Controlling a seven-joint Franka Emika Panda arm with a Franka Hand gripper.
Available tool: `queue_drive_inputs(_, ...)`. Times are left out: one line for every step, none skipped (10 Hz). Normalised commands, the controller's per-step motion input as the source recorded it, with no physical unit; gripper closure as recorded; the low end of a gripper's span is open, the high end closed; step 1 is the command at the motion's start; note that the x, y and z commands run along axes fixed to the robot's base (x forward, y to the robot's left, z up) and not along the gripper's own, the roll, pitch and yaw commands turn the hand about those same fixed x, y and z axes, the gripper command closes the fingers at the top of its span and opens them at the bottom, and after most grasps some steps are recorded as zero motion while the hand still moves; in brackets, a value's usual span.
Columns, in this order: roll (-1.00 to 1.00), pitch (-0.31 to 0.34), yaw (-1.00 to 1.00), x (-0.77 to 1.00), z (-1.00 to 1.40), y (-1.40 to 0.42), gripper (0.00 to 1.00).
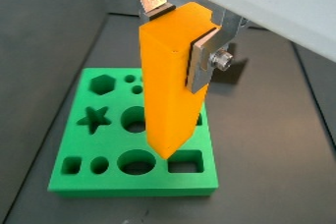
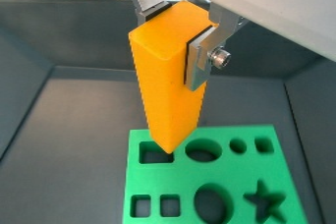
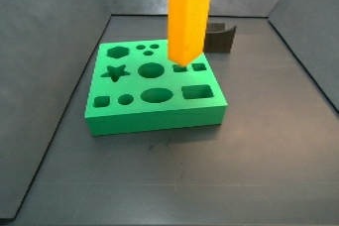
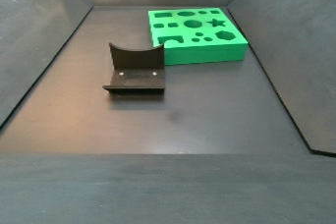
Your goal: Insert the rectangle object.
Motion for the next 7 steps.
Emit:
queue_drive_inputs(0.13,-0.041,-1.00,0.00,-0.48,0.00,1.00)
queue_drive_inputs(0.08,-0.029,-1.00,0.00,-0.37,0.00,1.00)
queue_drive_inputs(0.07,-0.021,-1.00,0.00,-0.33,0.00,1.00)
queue_drive_inputs(0.02,-0.016,-1.00,0.00,-0.23,0.00,1.00)
queue_drive_inputs(0.00,-0.006,-1.00,0.00,-0.09,0.00,1.00)
queue_drive_inputs(0.00,-0.004,-1.00,0.00,-0.04,0.00,1.00)
queue_drive_inputs(0.00,-0.001,-0.89,0.19,-0.13,0.00,1.00)
